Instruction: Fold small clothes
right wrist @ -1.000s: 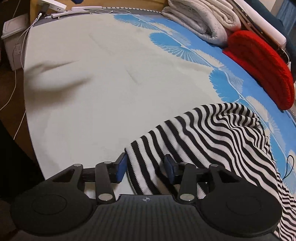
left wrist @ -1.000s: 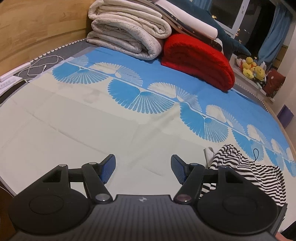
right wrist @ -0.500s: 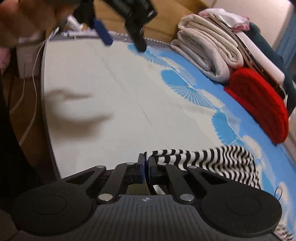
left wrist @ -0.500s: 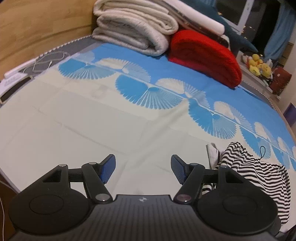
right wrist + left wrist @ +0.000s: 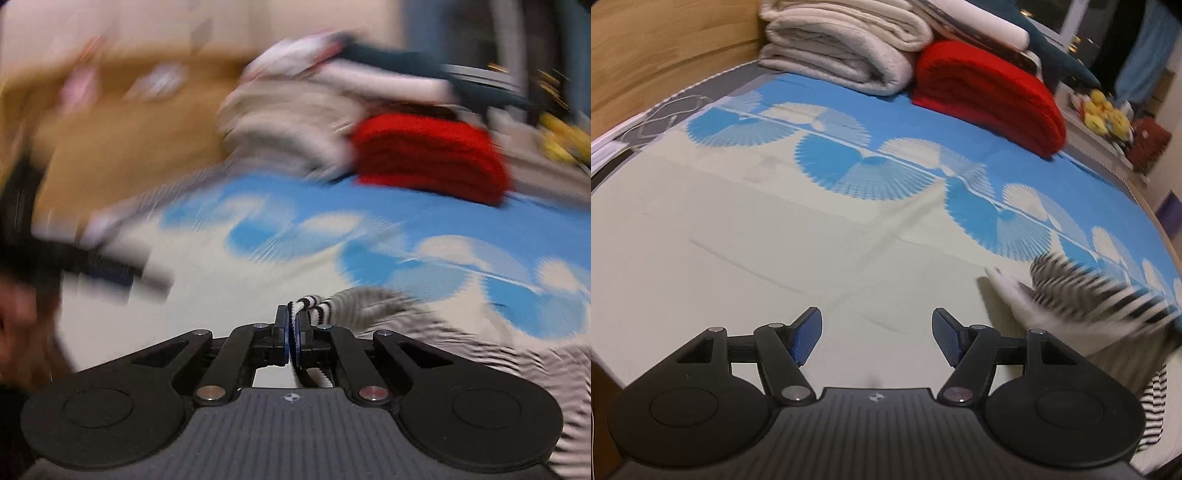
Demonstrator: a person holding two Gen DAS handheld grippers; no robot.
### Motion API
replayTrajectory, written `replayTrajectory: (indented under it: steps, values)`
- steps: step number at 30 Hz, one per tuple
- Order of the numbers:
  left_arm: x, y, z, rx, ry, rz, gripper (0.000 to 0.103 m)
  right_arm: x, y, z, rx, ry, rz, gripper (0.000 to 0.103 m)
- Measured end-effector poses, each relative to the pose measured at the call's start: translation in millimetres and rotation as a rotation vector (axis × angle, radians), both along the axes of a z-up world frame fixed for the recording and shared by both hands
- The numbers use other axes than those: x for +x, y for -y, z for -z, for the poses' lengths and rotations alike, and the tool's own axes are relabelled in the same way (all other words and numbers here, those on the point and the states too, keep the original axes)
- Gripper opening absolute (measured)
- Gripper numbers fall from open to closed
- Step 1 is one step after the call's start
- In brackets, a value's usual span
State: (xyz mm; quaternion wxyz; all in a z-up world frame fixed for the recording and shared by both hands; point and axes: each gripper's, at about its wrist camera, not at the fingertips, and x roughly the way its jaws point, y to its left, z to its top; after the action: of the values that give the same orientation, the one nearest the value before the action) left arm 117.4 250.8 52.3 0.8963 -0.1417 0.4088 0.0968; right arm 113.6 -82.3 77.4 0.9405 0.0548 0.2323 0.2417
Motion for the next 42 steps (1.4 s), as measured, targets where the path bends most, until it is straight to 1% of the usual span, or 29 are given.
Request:
replayTrajectory:
  steps: [1,3,4,5,6,8,10,12,13,14,15,16,18,19,20,21,23,24,26,28,31,33,34,35,37,39,40,41,42]
  values:
    - [4,9,-1,0.005,0.0,0.018,0.071,0,34,-7,0.057,-0.001,0.079,0.002]
    - [11,27,-1,0.009,0.006,0.05,0.071,-1,100,-9,0.146,-0.021,0.244,0.002]
    - [15,38,-1,0.012,0.008,0.068,0.071,-6,133,-6,0.181,-0.043,0.335,0.002]
    - [20,48,0,0.015,0.008,0.084,0.071,-11,170,1,0.213,-0.085,0.447,0.002]
    - [24,59,0,0.019,0.008,0.101,0.071,-17,197,10,0.223,-0.126,0.533,0.002]
    - [33,80,1,0.025,0.009,0.137,0.071,-27,242,31,0.189,-0.222,0.707,0.002]
    - [42,103,4,0.033,0.003,0.173,0.071,-35,281,53,0.176,-0.343,0.871,0.002]
    - [50,126,8,0.039,-0.007,0.211,0.071,-41,307,70,0.181,-0.435,0.965,0.003]
    - [53,137,11,0.043,-0.012,0.229,0.071,-40,319,77,0.189,-0.497,0.96,0.007]
    - [57,147,13,0.048,-0.017,0.249,0.071,-39,327,80,0.207,-0.535,0.952,0.007]
    - [60,158,15,0.053,-0.021,0.269,0.071,-40,336,79,0.229,-0.544,0.953,0.007]
    - [62,168,18,0.06,-0.024,0.288,0.071,-40,342,74,0.234,-0.529,0.941,0.009]
    - [66,183,22,0.075,-0.033,0.318,0.071,-35,355,57,0.241,-0.459,0.871,0.016]
    - [68,190,25,0.084,-0.039,0.332,0.071,-28,363,48,0.25,-0.422,0.814,0.021]
    - [70,195,27,0.091,-0.044,0.341,0.071,-16,367,38,0.247,-0.389,0.724,0.028]
    - [71,200,30,0.099,-0.05,0.349,0.071,-4,372,30,0.24,-0.374,0.64,0.031]
    - [73,204,33,0.109,-0.059,0.356,0.071,24,377,22,0.226,-0.351,0.471,0.032]
    - [74,205,34,0.112,-0.062,0.354,0.071,42,378,22,0.218,-0.357,0.411,0.033]
    - [74,205,36,0.109,-0.07,0.346,0.071,72,381,31,0.226,-0.404,0.332,0.041]
    - [74,205,38,0.103,-0.076,0.335,0.071,102,383,53,0.26,-0.479,0.285,0.046]
    - [69,207,39,0.118,-0.08,0.336,0.071,133,377,90,0.301,-0.57,0.284,0.049]
    - [64,211,39,0.159,-0.073,0.359,0.071,150,379,117,0.362,-0.649,0.308,0.049]
    - [61,215,39,0.179,-0.066,0.374,0.071,158,381,125,0.385,-0.698,0.316,0.049]
    - [57,219,40,0.187,-0.062,0.385,0.071,158,380,126,0.405,-0.708,0.322,0.049]
    - [49,229,43,0.203,-0.068,0.415,0.071,158,379,127,0.442,-0.7,0.302,0.048]
    - [42,246,44,0.193,-0.074,0.43,0.072,159,382,128,0.455,-0.702,0.302,0.029]
    - [40,256,44,0.18,-0.077,0.434,0.073,160,385,127,0.477,-0.7,0.314,0.007]
    - [39,268,43,0.158,-0.075,0.438,0.073,158,390,122,0.517,-0.681,0.32,0.007]
    - [39,282,41,0.126,-0.066,0.443,0.075,154,396,112,0.565,-0.642,0.315,0.007]
